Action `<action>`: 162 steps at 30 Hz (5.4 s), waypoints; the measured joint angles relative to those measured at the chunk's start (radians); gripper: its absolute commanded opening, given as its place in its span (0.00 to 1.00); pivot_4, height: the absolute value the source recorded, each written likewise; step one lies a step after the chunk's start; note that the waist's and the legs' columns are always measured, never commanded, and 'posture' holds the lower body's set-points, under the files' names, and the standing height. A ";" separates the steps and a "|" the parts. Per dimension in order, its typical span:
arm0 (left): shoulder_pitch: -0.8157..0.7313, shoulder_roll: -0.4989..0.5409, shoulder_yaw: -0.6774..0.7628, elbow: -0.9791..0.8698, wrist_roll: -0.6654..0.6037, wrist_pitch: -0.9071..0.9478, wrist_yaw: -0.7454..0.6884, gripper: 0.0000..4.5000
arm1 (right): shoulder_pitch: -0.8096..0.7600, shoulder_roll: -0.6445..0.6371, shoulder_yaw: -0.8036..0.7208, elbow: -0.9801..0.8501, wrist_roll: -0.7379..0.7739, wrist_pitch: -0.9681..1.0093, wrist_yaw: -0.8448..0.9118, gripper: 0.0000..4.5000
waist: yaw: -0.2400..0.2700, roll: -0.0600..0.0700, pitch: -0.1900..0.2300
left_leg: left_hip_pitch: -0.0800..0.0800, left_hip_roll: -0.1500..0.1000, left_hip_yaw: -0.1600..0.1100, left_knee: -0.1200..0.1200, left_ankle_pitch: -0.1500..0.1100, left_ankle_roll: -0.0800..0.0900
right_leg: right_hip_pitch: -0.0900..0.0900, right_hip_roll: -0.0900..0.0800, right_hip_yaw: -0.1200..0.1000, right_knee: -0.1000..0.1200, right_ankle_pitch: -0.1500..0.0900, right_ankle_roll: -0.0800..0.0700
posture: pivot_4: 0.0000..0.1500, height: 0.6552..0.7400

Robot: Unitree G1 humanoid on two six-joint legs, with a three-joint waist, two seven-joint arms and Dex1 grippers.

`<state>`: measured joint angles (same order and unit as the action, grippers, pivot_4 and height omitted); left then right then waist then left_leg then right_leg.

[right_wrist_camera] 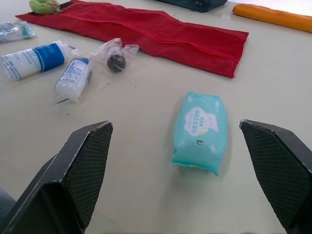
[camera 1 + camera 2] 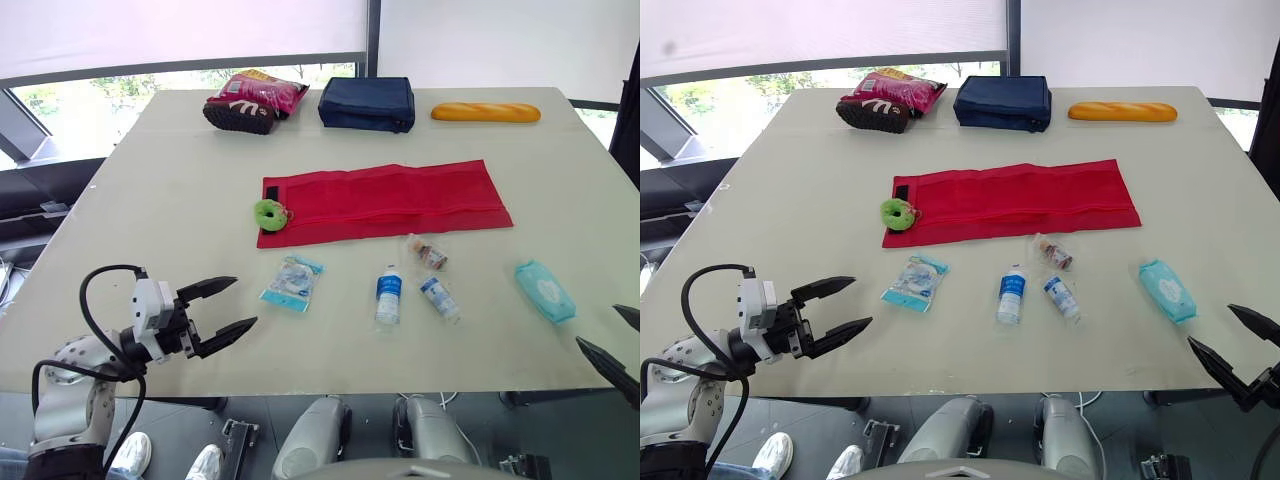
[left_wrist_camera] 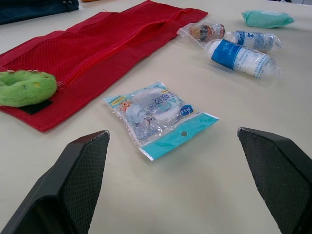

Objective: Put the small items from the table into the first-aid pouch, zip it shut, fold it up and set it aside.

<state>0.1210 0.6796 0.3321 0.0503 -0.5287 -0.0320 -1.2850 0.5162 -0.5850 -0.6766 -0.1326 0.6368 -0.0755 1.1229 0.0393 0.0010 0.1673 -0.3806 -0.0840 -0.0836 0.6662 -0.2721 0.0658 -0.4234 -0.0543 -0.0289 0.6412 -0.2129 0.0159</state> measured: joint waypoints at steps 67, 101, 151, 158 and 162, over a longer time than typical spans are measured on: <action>-0.803 0.118 -0.531 0.336 0.116 0.925 -0.024 0.72 | -0.571 -0.010 0.693 -0.674 -0.013 0.443 -0.494 1.00 | -0.004 -0.008 0.003 | -0.006 -0.002 0.000 0.003 0.003 -0.005 | -0.007 0.000 -0.001 0.002 0.007 0.002 | 1.00 0.99; -0.829 -0.334 -0.122 -0.185 -0.143 1.288 0.622 0.01 | -0.967 0.347 0.655 -0.431 0.544 1.133 -1.254 1.00 | -0.026 -0.010 0.004 | -0.008 -0.002 -0.001 0.003 0.006 -0.009 | -0.011 0.002 0.000 0.005 0.012 -0.003 | 1.00 0.99; -0.677 -0.031 -0.540 0.270 0.669 0.035 0.726 0.99 | -0.885 0.137 0.578 -0.421 0.690 1.028 -1.348 0.01 | -0.024 -0.010 0.004 | -0.016 -0.001 0.004 0.003 0.005 -0.007 | -0.019 0.002 0.004 0.005 0.013 -0.002 | 1.00 0.99; -0.699 -0.044 -0.562 0.332 0.803 -0.067 0.836 0.99 | -0.885 0.112 0.577 -0.450 0.728 1.009 -1.348 0.01 | -0.025 -0.010 0.003 | -0.015 -0.001 0.004 0.003 0.005 -0.007 | -0.019 0.002 0.004 0.006 0.014 -0.002 | 1.00 0.99; -0.700 -0.052 -0.564 0.343 0.835 -0.086 0.880 0.99 | -0.885 0.098 0.577 -0.454 0.743 1.003 -1.355 0.01 | -0.026 -0.010 0.003 | -0.016 -0.001 0.004 0.003 0.006 -0.007 | -0.019 0.002 0.004 0.006 0.015 -0.002 | 1.00 0.99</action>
<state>-0.5790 0.6279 -0.2316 0.3934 0.3067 -0.1179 -0.4046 -0.3687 -0.4869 -0.0991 -0.5864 1.3803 0.9277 -0.2317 0.0136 -0.0094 0.1706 -0.3961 -0.0852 -0.0791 0.6694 -0.2665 0.0584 -0.4423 -0.0523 -0.0248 0.6469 -0.1983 0.0136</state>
